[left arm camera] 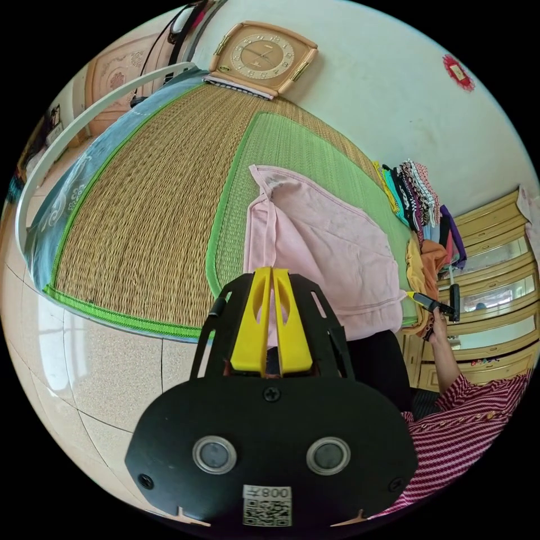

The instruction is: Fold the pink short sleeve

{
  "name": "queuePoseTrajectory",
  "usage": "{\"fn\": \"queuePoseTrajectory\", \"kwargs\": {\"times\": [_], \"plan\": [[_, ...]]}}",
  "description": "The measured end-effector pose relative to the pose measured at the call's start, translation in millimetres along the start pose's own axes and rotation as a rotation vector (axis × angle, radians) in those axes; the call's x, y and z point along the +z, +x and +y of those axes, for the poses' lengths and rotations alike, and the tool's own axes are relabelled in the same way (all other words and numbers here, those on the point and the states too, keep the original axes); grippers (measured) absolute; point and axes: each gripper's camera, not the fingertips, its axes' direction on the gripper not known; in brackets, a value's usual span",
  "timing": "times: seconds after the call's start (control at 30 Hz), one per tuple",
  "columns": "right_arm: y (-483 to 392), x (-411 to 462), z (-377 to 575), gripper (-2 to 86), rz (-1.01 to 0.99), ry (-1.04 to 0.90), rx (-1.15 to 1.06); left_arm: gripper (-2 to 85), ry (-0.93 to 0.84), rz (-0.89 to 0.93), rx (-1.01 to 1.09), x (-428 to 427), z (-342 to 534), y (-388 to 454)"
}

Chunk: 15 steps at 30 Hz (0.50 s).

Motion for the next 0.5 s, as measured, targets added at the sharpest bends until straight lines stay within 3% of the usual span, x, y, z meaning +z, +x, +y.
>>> {"fn": "queuePoseTrajectory", "kwargs": {"times": [0.5], "plan": [[-6.7,-51.1,-52.8,0.0,-0.101,0.148,-0.060,0.1,0.179,0.123,-0.035,-41.7,-59.4,8.1]]}}
